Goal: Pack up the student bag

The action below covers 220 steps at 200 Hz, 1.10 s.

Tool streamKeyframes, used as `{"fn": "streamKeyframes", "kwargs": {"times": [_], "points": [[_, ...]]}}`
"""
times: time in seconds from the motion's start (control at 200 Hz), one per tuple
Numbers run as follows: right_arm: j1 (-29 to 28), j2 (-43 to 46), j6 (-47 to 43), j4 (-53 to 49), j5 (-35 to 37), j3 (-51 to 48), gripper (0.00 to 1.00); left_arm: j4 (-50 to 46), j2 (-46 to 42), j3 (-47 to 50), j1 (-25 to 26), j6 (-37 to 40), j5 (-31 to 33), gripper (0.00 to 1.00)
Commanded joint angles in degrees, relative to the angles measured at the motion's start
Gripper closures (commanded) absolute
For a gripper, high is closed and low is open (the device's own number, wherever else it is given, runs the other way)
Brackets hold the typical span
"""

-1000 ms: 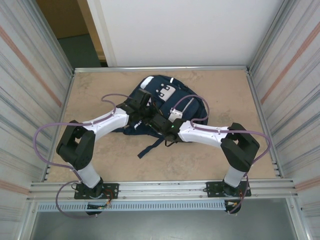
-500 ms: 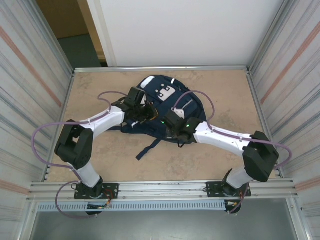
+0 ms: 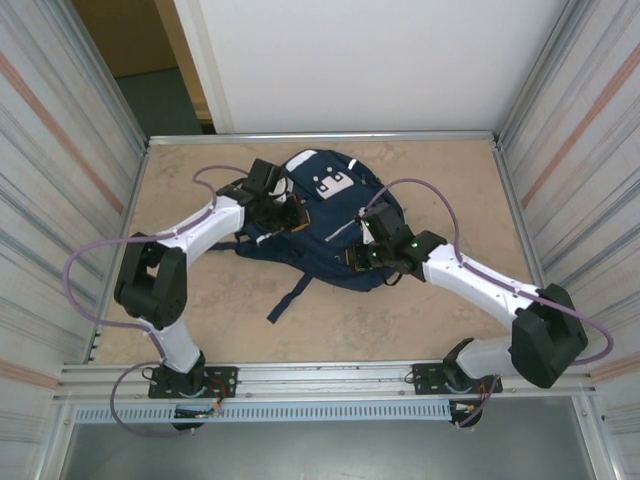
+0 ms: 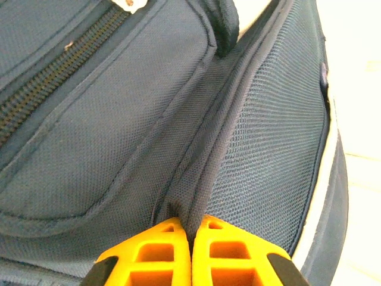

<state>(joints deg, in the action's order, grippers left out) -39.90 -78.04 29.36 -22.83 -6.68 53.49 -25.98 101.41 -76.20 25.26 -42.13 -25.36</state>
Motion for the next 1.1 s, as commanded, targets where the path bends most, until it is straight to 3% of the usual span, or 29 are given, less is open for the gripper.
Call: {"fn": "streamKeyframes", "kwargs": {"times": [0.0, 0.105, 0.256, 0.351, 0.511, 0.711, 0.882, 0.912, 1.032, 1.097], "points": [[-2.11, -5.87, 1.32, -1.69, -5.70, 7.28, 1.00, -0.21, 2.98, -5.49, -4.91, 5.74, 0.23, 0.90], [-5.86, -11.96, 2.91, 1.21, -4.29, 13.56, 1.00, -2.48, 0.27, -5.06, -6.43, 5.02, 5.04, 0.68], [-7.68, -18.45, 8.42, 4.83, -6.32, 19.02, 1.00, -4.60, -9.80, 1.65, -8.04, 4.00, 11.46, 0.56], [-8.77, -21.58, 9.04, 7.48, -8.69, 20.89, 1.00, -5.16, -15.58, 8.40, -8.03, 2.36, 11.39, 0.52], [-11.21, -25.13, 7.84, 9.32, -11.44, 23.32, 1.00, 0.07, -21.94, 19.90, -7.45, -4.78, 3.11, 0.49], [-12.28, -26.69, 7.12, 11.68, -14.26, 23.20, 1.00, 0.80, -23.42, 22.44, -4.12, -8.60, 8.43, 0.49], [-13.69, -27.93, 6.19, 11.41, -13.82, 23.65, 1.00, 5.48, -20.01, 21.68, -3.85, -10.91, 6.53, 0.53], [-13.80, -27.90, 6.23, 11.19, -13.37, 23.67, 1.00, 6.22, -19.70, 21.63, -3.52, -11.42, 6.54, 0.58], [-13.40, -27.18, 5.90, 10.95, -11.04, 21.91, 1.00, 7.15, -19.40, 23.23, -3.33, -12.96, 8.48, 0.92], [-12.41, -26.19, 5.54, 9.76, -10.13, 20.84, 1.00, 6.03, -19.61, 23.38, -4.39, -12.07, 9.06, 0.96]]}}
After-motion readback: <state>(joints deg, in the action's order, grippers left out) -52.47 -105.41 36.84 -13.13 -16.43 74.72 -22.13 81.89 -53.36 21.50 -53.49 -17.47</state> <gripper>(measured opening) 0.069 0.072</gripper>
